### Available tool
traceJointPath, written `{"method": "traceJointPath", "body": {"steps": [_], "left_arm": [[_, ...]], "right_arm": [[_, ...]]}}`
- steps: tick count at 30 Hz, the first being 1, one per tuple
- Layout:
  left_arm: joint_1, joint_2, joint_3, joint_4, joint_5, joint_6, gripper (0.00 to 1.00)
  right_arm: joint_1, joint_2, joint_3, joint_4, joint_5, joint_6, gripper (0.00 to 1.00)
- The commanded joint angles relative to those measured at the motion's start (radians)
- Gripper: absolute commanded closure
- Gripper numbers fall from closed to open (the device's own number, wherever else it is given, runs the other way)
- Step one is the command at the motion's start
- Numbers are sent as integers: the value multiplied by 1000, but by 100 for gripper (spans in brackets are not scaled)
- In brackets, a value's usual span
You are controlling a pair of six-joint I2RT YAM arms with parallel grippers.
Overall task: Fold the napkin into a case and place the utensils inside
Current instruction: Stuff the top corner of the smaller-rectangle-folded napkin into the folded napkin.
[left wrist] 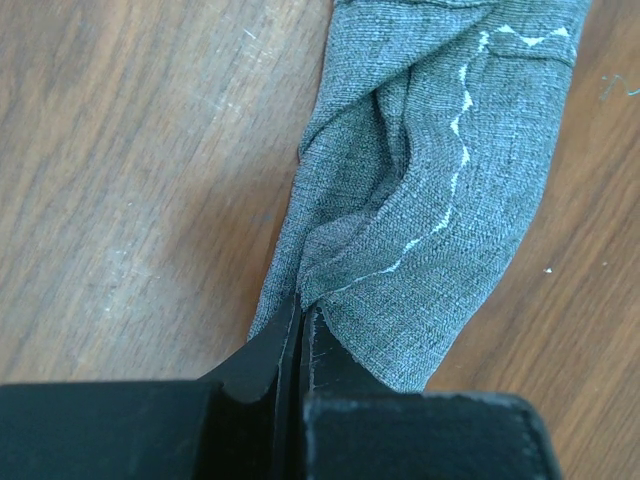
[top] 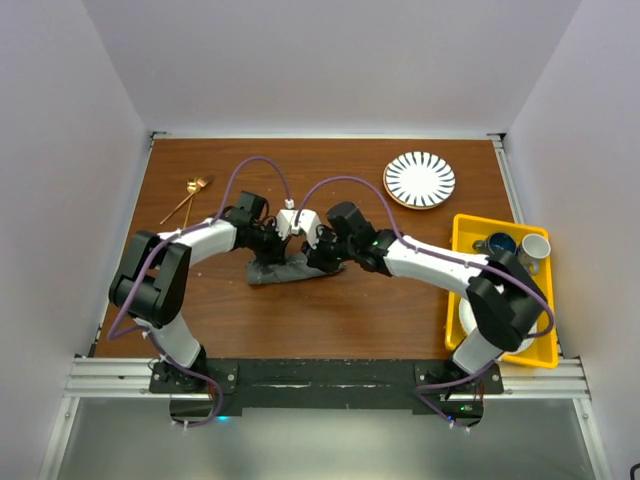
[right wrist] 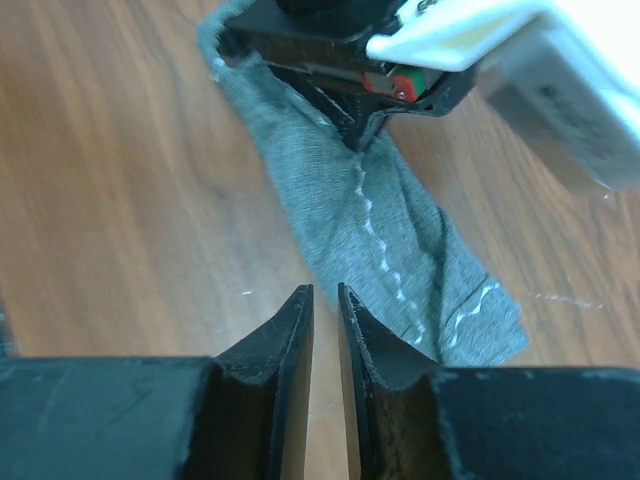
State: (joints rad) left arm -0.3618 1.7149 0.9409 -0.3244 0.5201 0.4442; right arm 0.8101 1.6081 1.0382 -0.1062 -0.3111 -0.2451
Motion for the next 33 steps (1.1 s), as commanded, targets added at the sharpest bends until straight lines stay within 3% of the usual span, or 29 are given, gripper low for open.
{"method": "traceJointPath", "body": {"steps": [1,9,13,18,28,33], "left_arm": [[1,63,-33,-140,15,-21,100],[32,64,-36,-151,34,-12,100],[53,78,-24,-173,60,10,100],[89,71,-21,-193,106,40,100],[90,100,-10,-208,106,57,100],[90,101,-10,-208,109,60,100]], "right_arm": [[12,59,22,65,90,-98,81],[18,229,97,80,199,-56,84],[21,297,152,5,285,-2,87],[18,323,177,-84,267,55,87],[3,127,135,45,182,153,77],[3,148,160,54,190,95,74]]}}
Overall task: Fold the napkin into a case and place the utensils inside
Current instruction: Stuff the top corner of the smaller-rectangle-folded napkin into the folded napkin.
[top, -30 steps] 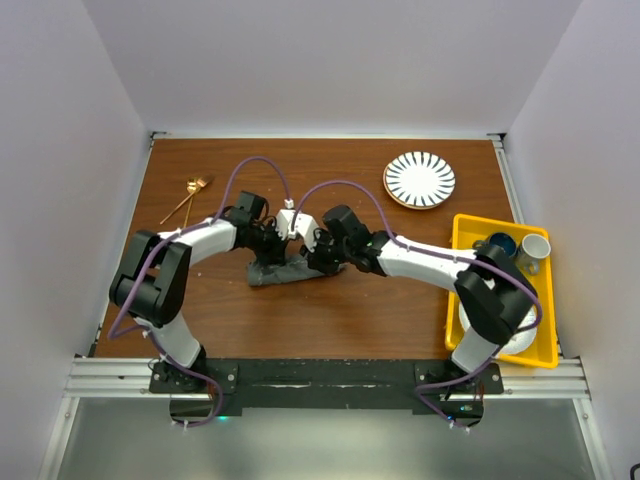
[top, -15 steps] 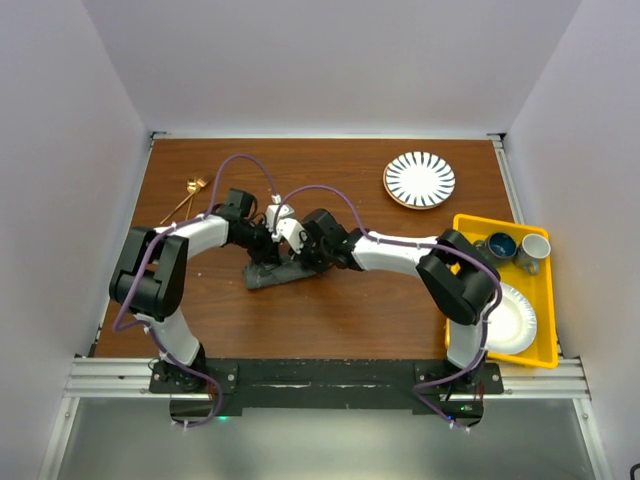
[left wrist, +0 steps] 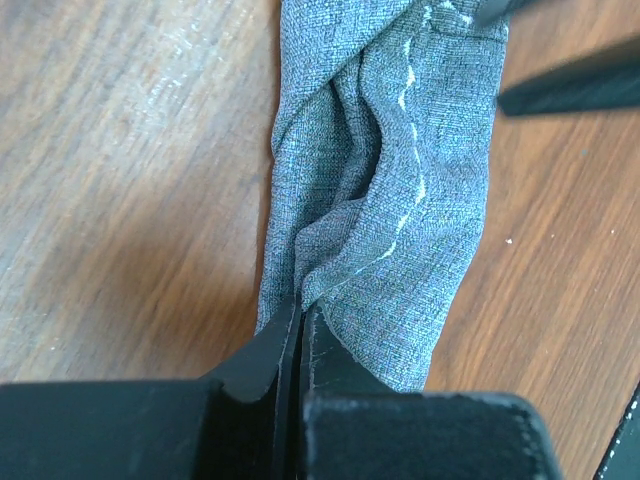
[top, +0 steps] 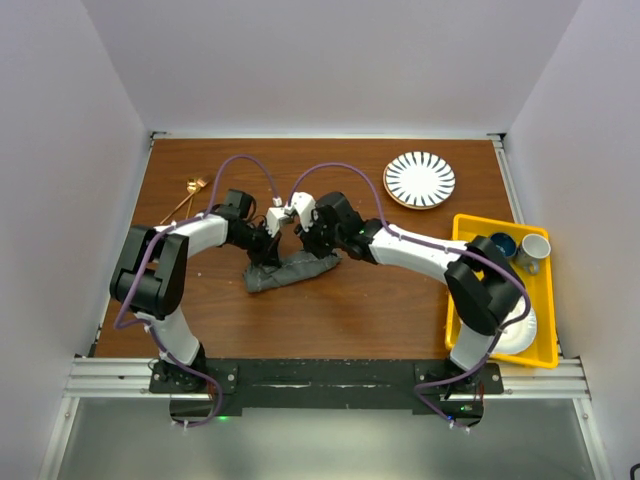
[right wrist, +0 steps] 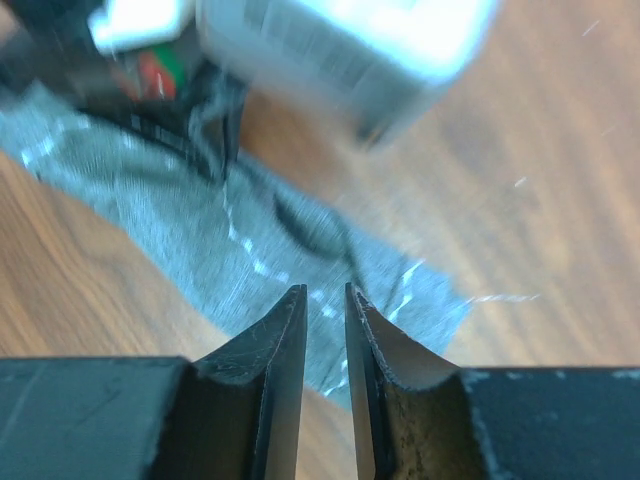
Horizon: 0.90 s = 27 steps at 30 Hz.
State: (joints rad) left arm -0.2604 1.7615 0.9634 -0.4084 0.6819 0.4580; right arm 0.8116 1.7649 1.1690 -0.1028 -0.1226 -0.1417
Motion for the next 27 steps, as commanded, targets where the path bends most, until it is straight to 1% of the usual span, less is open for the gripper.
{"method": "traceJointPath", "body": {"steps": [1,7,10,13,14,18,21,23,27], "left_arm": [[-11,56,-32,-125,-53,48,100],[-4,50,-34,-130,-58,51,100],[0,50,-34,-132,-59,53,100],[1,52,-35,-136,-61,56,100],[1,53,-34,-138,-62,57,100],[12,50,-32,-148,-62,71,100],[53,38,-25,-167,-18,77,100],[73,21,-17,-167,31,73,98],[87,30,-8,-161,53,48,99]], "right_arm": [[1,2,37,43,-2,-16,75],[11,47,58,26,-48,-6,77],[15,77,44,41,-43,-16,77],[17,140,47,51,-12,-25,76],[17,157,61,48,20,-21,76],[17,232,90,16,83,25,76],[17,238,84,2,109,43,76],[17,235,72,-3,110,50,76],[14,191,34,26,110,79,75]]}}
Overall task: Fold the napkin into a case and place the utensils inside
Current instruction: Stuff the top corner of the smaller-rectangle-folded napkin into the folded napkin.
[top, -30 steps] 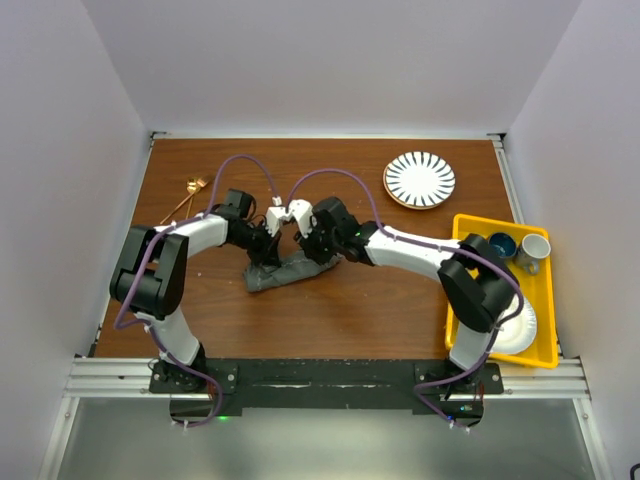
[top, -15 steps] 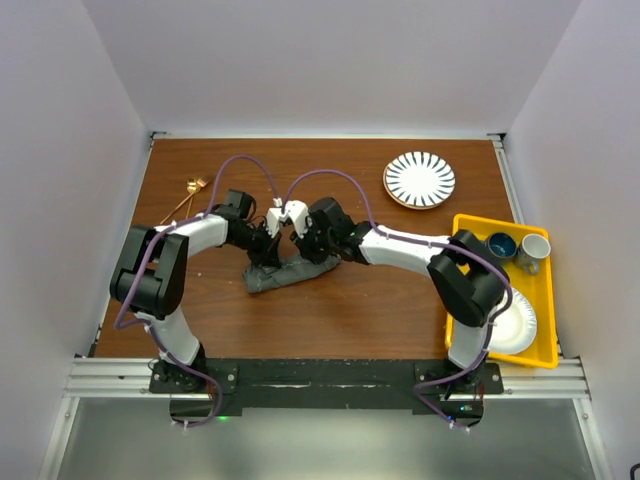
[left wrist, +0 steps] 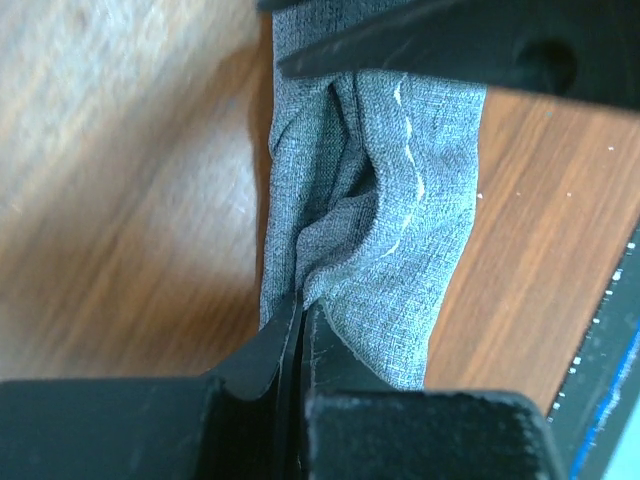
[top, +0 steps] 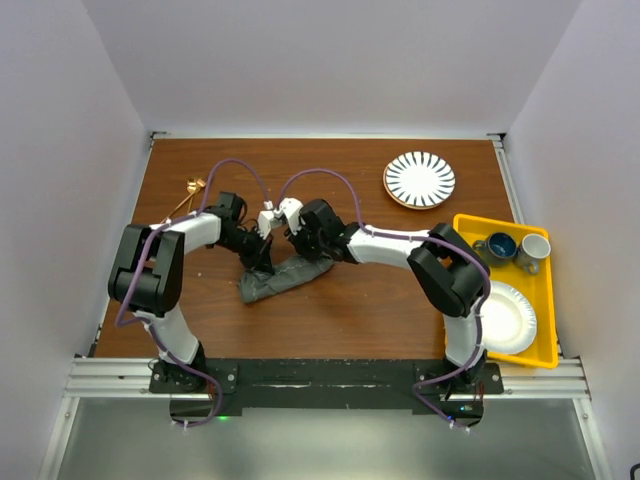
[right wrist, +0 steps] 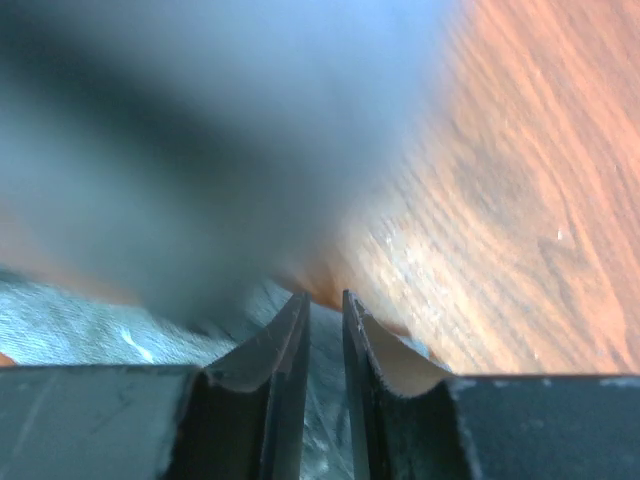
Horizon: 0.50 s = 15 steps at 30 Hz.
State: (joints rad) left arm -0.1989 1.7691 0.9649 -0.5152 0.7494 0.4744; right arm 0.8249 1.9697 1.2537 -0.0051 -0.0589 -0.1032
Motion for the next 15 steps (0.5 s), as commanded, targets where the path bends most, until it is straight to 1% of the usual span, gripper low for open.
{"method": "traceJointPath", "body": {"steps": [1,5,8,9,10,15], "left_arm": [[26,30,-12,-48,-19,29,100],[26,38,-17,-43,-27,32,100],[26,44,-17,-40,-28,32,100],[26,47,-15,-43,-30,32,100],[26,53,-9,-46,-30,33,100],[26,61,-6,-49,-38,32,100]], "right_arm": [[-1,-40,-51,-72,38,43,75],[-12,-112,-5,-96,-36,76,73],[-18,-178,-7,-66,-120,80,69],[-18,-189,-10,-53,-131,63,68],[-18,-196,-19,-50,-174,57,68],[-4,-229,-80,-24,-234,-50,67]]}}
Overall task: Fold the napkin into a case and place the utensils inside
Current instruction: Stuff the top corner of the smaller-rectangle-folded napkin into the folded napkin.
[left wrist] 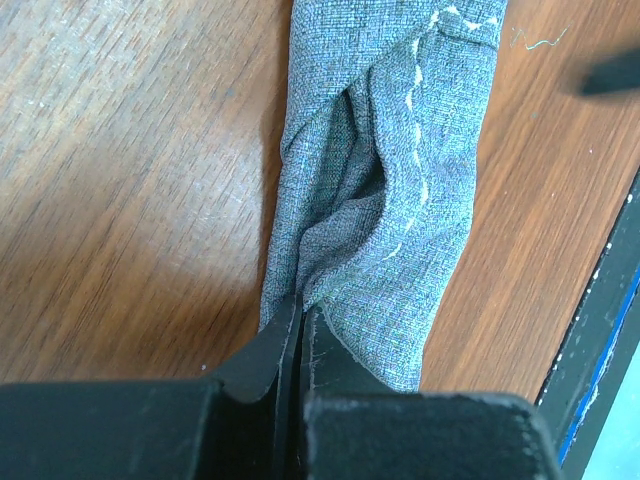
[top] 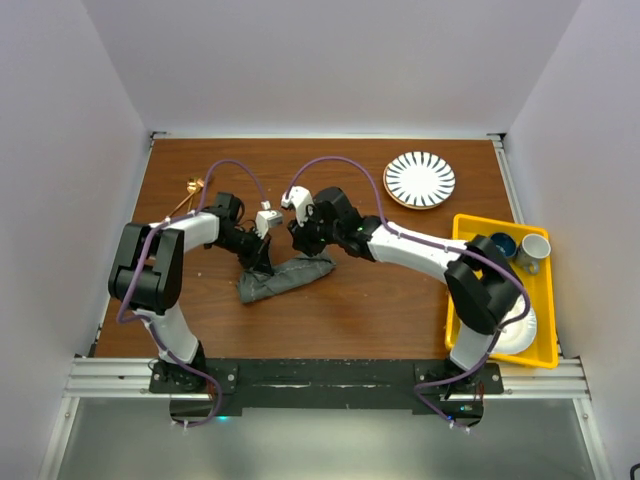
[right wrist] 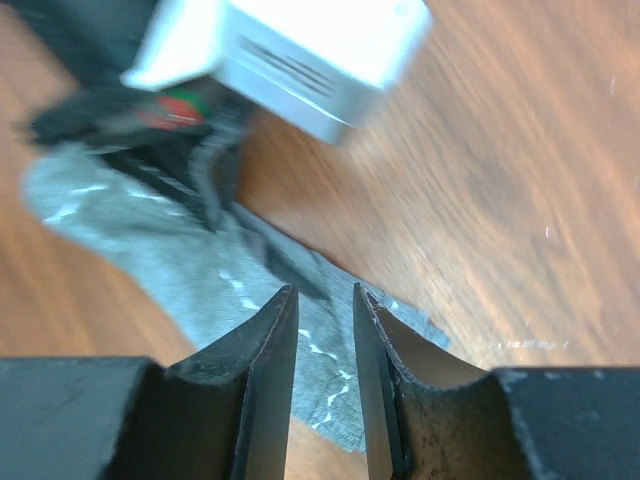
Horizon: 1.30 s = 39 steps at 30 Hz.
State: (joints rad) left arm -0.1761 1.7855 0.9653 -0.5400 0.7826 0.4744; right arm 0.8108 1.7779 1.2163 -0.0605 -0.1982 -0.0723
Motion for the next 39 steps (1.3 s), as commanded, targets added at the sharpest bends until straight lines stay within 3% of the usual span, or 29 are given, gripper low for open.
{"method": "traceJointPath", "body": {"steps": [1,8,19,26,34,39], "left_arm": [[3,46,-7,-26,-68,32,100],[3,55,1,-38,-68,36,100],[39,75,30,-75,-19,44,99],[82,34,75,-114,150,41,66],[75,-38,84,47,133,-163,52],[37,-35,82,72,61,-175,46]], "right_arm": [[13,-37,-61,33,-101,-98,67],[41,31,-77,56,-66,-207,68],[51,149,-73,64,106,-196,69],[54,152,-87,41,102,-190,69],[56,156,-90,45,95,-189,70],[56,160,-90,48,95,-187,70]]}}
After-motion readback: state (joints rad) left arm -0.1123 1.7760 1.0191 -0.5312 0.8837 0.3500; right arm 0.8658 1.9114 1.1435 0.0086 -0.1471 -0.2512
